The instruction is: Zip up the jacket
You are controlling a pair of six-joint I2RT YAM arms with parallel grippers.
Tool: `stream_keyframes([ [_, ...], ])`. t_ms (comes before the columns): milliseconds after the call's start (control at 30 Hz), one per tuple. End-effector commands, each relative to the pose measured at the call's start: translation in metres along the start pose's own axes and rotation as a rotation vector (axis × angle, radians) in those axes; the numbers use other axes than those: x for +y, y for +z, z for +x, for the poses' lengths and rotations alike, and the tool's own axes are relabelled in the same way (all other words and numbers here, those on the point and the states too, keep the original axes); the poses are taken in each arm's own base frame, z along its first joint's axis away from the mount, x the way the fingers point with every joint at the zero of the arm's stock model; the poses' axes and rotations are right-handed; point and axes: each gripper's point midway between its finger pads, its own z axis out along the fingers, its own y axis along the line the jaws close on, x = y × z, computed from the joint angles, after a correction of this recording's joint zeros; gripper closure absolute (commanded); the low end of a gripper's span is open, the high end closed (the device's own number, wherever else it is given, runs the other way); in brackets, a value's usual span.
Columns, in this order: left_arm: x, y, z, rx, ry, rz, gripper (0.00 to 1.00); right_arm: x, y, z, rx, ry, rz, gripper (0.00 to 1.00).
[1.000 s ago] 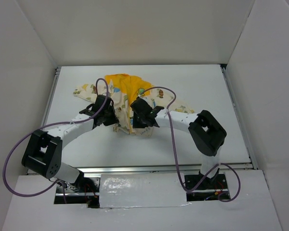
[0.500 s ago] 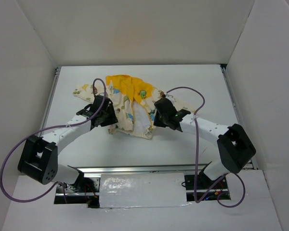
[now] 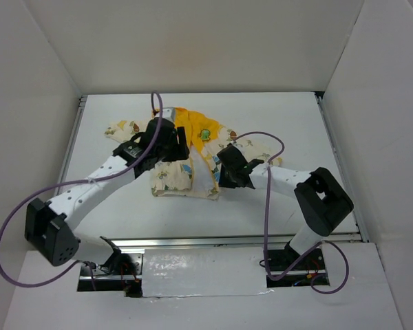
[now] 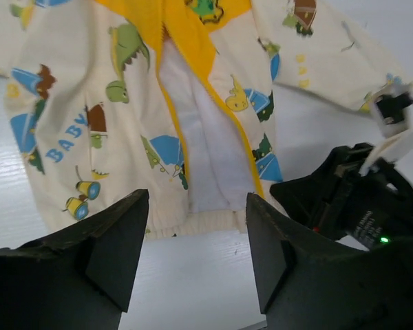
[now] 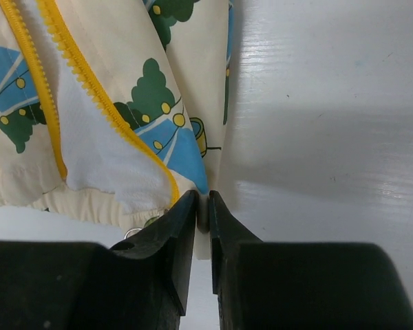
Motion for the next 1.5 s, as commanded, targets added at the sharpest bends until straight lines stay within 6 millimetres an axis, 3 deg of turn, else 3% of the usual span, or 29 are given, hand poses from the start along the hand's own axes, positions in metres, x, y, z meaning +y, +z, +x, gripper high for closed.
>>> stream_keyframes([
  [0, 0.004, 0.035, 0.051, 0.169, 0.087, -0.070, 0.31, 0.006, -0.013, -0.017, -0.070, 0.017, -0.036, 0.79],
  [67, 0.000, 0.051, 0.072, 0.224, 0.095, -0.085, 0.33, 0.005, -0.016, -0.017, -0.073, 0.019, -0.040, 0.77],
  [200, 0.008, 0.072, 0.096, 0.278, 0.116, -0.168, 0.33, 0.003, -0.025, -0.019, -0.093, 0.026, -0.049, 0.52],
  [233, 0.013, 0.077, 0.103, 0.295, 0.124, -0.196, 0.33, 0.003, -0.029, -0.020, -0.101, 0.026, -0.056, 0.51],
  [333, 0.018, 0.082, 0.111, 0.312, 0.136, -0.235, 0.34, 0.006, -0.037, -0.023, -0.117, 0.025, -0.077, 0.49],
  [533, 0.026, 0.092, 0.131, 0.353, 0.151, -0.259, 0.53, 0.007, -0.043, -0.026, -0.128, 0.022, -0.087, 0.49],
  [733, 0.030, 0.101, 0.150, 0.394, 0.151, -0.258, 0.49, 0.007, -0.043, -0.025, -0.123, 0.015, -0.090, 0.49],
  [1067, 0.025, 0.109, 0.154, 0.403, 0.145, -0.238, 0.41, 0.010, -0.041, -0.024, -0.112, 0.010, -0.096, 0.49],
  [1167, 0.027, 0.107, 0.156, 0.403, 0.138, -0.240, 0.33, 0.008, -0.040, -0.024, -0.112, 0.005, -0.089, 0.49],
  [1233, 0.026, 0.106, 0.155, 0.393, 0.136, -0.229, 0.39, 0.008, -0.041, -0.024, -0.113, 0.003, -0.087, 0.49],
  [1400, 0.032, 0.106, 0.156, 0.402, 0.145, -0.260, 0.78, 0.010, -0.041, -0.025, -0.112, 0.003, -0.094, 0.49],
  [1467, 0.032, 0.105, 0.158, 0.403, 0.143, -0.258, 0.85, 0.009, -0.042, -0.026, -0.112, 0.001, -0.091, 0.49],
])
